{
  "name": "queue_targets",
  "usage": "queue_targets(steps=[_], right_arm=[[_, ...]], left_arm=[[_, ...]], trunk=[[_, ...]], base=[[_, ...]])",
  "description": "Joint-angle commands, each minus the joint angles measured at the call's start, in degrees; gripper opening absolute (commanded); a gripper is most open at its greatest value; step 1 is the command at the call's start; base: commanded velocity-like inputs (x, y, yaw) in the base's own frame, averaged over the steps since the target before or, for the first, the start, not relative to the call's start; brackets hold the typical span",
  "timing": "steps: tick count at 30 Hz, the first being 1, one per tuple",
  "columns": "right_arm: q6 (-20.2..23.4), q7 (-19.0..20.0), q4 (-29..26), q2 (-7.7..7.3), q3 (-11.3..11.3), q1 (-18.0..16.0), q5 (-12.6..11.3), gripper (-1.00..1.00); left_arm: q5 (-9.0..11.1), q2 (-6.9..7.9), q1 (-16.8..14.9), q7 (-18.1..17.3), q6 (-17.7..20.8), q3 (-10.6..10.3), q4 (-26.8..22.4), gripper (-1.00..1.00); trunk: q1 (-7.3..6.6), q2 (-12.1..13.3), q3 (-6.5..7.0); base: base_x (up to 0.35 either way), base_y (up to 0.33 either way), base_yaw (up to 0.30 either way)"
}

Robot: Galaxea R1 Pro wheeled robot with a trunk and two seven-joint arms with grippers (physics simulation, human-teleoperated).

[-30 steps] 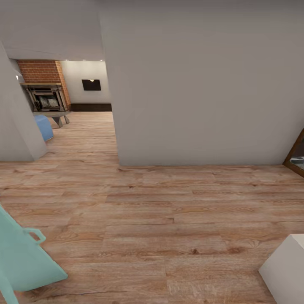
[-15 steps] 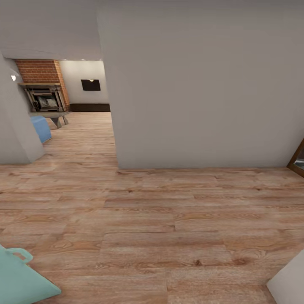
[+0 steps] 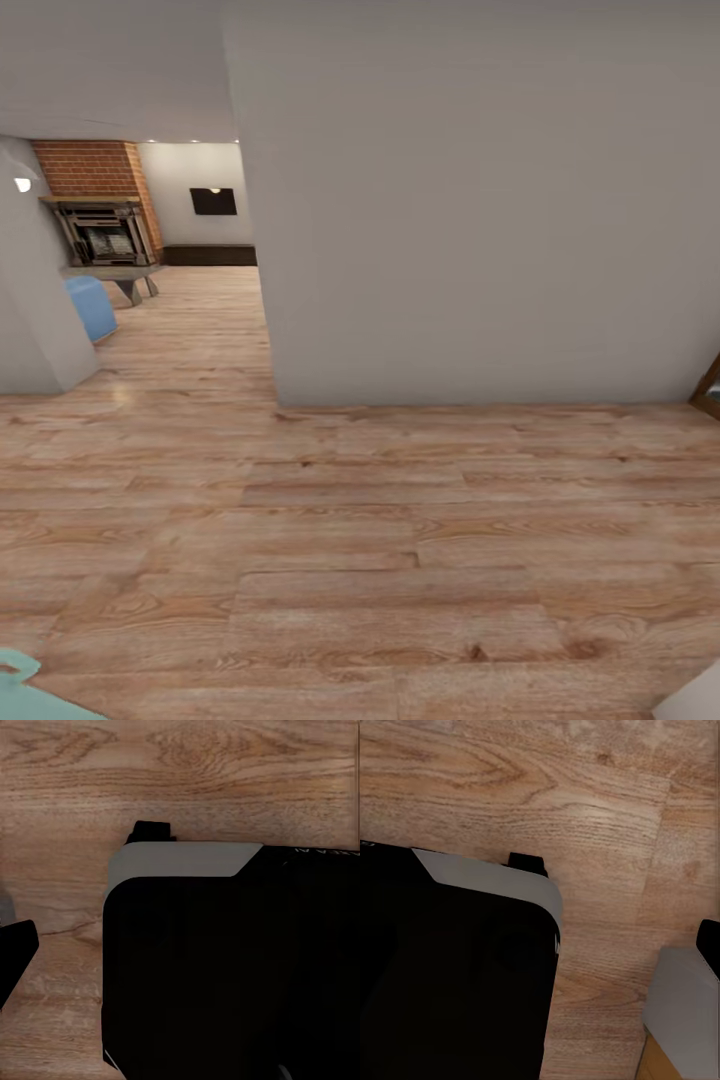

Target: Move the two storage containers from the living room to the garage. In the garage, place one container on the floor and stack the other container on top of it (either order is fine).

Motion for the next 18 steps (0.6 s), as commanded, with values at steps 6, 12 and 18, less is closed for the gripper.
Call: queue_targets(steps=[6,12,18], right_arm=[[-0.24,-0.1,0.07,0.03,0.48,-0.04,-0.52,1.0],[-0.24,-0.12,0.08,0.03,0.49,-0.04,-0.52,1.0],[-0.24,-0.13,0.09,0.03,0.48,-0.04,-0.51,1.0]], left_arm=[[0.45,-0.02,-0.03,0.16,0.19,-0.02,-0.02,1.0],[0.45,-0.02,-0.03,0.16,0.19,-0.02,-0.02,1.0],[0.44,-0.02,-0.03,0.16,0.19,-0.02,-0.02,1.0]], trunk=[[0.02,-0.03,-0.06],[0.02,-0.03,-0.06],[0.02,-0.03,-0.06]], base=[[0.233,0.0,0.0],[0.231,0.0,0.0],[0.23,0.0,0.0]])
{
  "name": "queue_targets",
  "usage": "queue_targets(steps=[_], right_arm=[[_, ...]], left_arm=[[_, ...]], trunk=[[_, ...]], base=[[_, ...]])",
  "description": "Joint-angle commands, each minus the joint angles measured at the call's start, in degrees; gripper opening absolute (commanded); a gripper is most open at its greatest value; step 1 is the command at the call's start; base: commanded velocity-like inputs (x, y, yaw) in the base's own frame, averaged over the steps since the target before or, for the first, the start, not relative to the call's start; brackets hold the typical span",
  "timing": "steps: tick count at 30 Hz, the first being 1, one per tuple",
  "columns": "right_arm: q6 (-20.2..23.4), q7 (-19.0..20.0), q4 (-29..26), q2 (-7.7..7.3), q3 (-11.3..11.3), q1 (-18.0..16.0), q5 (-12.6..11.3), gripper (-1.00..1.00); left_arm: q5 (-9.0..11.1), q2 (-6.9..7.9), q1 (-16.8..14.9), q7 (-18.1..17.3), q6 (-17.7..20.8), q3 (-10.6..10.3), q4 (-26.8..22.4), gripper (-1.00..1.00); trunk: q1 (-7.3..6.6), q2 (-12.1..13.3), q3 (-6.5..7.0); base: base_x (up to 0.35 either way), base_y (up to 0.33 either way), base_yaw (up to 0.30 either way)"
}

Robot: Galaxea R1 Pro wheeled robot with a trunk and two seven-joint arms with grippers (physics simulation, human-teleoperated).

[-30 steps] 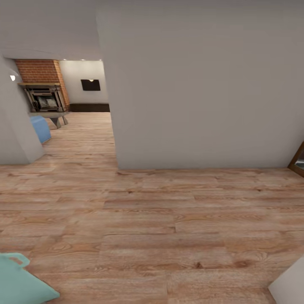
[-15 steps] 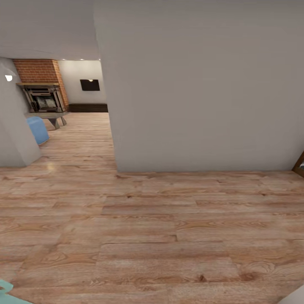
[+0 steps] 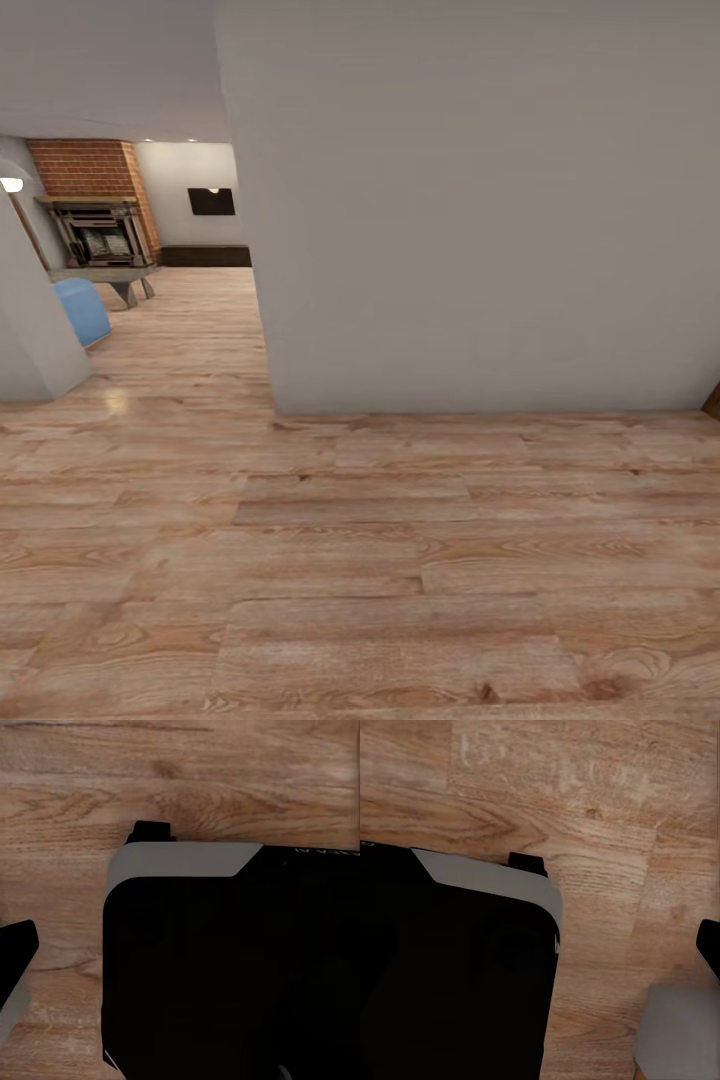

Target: Move the two storage containers from the living room to the garage. In the garage, place one container on the floor and stack the other container on top of it (either order is fine).

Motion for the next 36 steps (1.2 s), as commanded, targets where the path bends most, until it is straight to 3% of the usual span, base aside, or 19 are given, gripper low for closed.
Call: queue_targets(steps=[1,36], right_arm=[[-0.24,-0.11,0.1,0.03,0.48,-0.04,-0.53,1.0],[-0.24,-0.07,0.1,0.03,0.5,-0.06,-0.54,1.0]], left_arm=[[0.4,-0.02,-0.03,0.16,0.19,-0.02,-0.02,1.0],[0.41,-0.02,-0.03,0.16,0.19,-0.02,-0.02,1.0]], trunk=[[0.02,-0.03,-0.06],[0.02,-0.03,-0.06]], base=[[0.231,0.0,0.0],[0.231,0.0,0.0]])
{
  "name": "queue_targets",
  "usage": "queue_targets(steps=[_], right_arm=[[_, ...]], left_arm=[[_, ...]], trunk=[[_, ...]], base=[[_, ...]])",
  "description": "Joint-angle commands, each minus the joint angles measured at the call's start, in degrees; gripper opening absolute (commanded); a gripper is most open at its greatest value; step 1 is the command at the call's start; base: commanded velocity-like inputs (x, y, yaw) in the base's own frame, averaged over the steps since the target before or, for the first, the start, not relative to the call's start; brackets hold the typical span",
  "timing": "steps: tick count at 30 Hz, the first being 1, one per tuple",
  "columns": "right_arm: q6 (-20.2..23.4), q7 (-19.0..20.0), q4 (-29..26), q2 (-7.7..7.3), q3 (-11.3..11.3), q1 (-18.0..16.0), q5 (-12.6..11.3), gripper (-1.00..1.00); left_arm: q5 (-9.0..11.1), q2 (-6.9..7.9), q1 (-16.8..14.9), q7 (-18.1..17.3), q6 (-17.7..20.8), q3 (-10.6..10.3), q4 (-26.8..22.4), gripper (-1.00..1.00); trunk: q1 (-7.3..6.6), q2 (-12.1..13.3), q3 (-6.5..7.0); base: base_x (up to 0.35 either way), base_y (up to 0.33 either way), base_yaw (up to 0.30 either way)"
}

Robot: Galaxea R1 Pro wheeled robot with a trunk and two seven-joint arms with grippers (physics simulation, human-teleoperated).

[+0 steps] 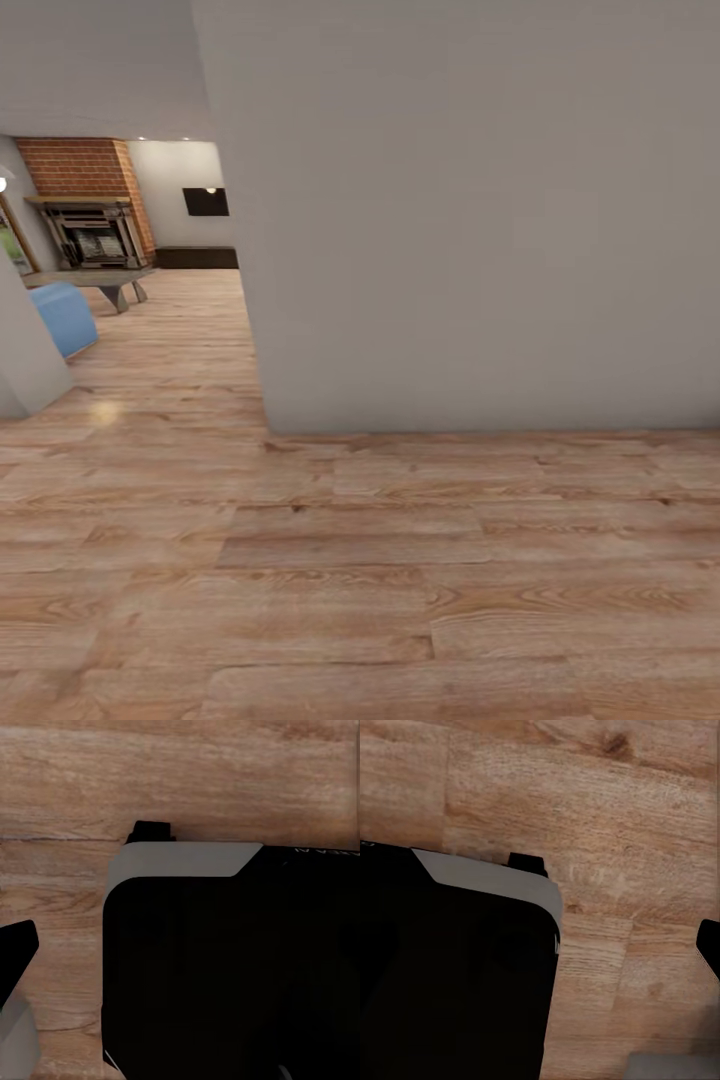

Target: Move the two storage containers from the living room to the garage. In the garage, place one container on the floor and stack the other container on top of it (either order is fine).

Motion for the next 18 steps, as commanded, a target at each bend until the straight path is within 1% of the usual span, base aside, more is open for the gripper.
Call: queue_targets(steps=[1,18], right_arm=[[-0.24,-0.1,0.11,0.03,0.47,-0.04,-0.53,1.0],[-0.24,-0.12,0.08,0.03,0.47,-0.03,-0.52,1.0]], left_arm=[[0.42,-0.02,-0.03,0.16,0.19,-0.02,-0.02,1.0],[0.44,-0.02,-0.03,0.16,0.19,-0.02,-0.02,1.0]], trunk=[[0.02,-0.03,-0.06],[0.02,-0.03,-0.06]], base=[[0.231,0.0,0.0],[0.228,0.0,0.0]])
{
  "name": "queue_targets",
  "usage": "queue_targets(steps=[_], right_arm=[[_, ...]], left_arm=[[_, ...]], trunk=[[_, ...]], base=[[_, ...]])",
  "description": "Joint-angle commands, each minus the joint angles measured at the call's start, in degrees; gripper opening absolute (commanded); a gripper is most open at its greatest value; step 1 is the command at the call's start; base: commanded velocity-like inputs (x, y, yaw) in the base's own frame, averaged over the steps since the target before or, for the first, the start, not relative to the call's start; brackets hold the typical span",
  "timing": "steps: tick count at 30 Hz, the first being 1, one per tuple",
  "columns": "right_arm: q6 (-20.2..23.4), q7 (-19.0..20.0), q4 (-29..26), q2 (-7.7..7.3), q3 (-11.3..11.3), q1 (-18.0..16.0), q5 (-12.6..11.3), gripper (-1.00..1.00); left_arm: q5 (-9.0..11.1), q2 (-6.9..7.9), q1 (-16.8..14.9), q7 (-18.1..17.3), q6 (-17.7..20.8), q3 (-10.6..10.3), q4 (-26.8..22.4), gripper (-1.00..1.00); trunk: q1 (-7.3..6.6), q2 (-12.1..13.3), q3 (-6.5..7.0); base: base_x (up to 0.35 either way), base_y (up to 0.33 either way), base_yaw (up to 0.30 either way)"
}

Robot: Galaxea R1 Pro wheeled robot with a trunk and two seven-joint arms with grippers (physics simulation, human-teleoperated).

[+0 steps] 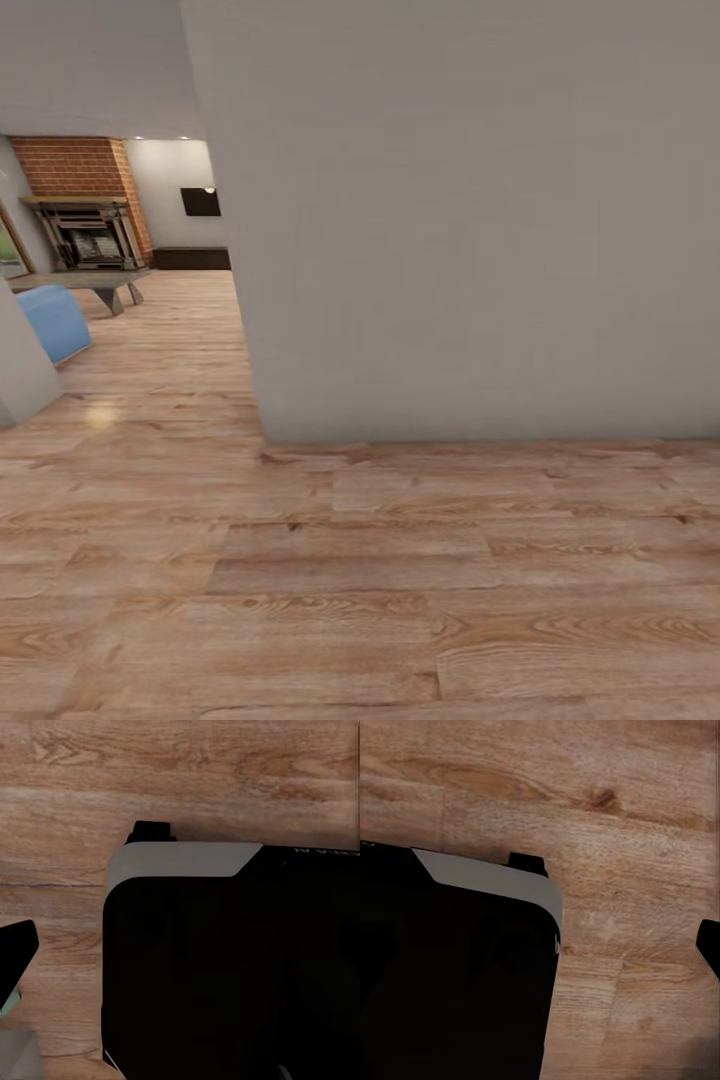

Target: Move the two storage containers from the living room to the garage. In the garage, place one container on the floor and stack the other container on top of it (either order is fine).

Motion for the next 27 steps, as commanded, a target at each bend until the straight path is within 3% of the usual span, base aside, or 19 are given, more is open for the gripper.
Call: queue_targets(steps=[1,13,27], right_arm=[[-0.23,-0.09,0.11,0.05,0.48,-0.04,-0.49,1.0],[-0.3,-0.03,0.1,0.22,0.48,-0.04,-0.36,1.0],[-0.39,0.01,0.07,0.21,0.49,-0.04,-0.09,1.0]], left_arm=[[0.41,-0.02,-0.03,0.16,0.19,-0.02,-0.02,1.0],[0.42,0.05,-0.03,0.25,0.19,-0.01,-0.02,1.0],[0.42,0.0,-0.03,0.25,0.19,-0.02,-0.02,1.0]], trunk=[[0.02,-0.03,-0.06],[0.02,-0.03,-0.06],[0.02,-0.03,-0.06]], base=[[0.221,0.0,0.0],[0.093,0.0,0.02],[0.001,0.0,0.264]])
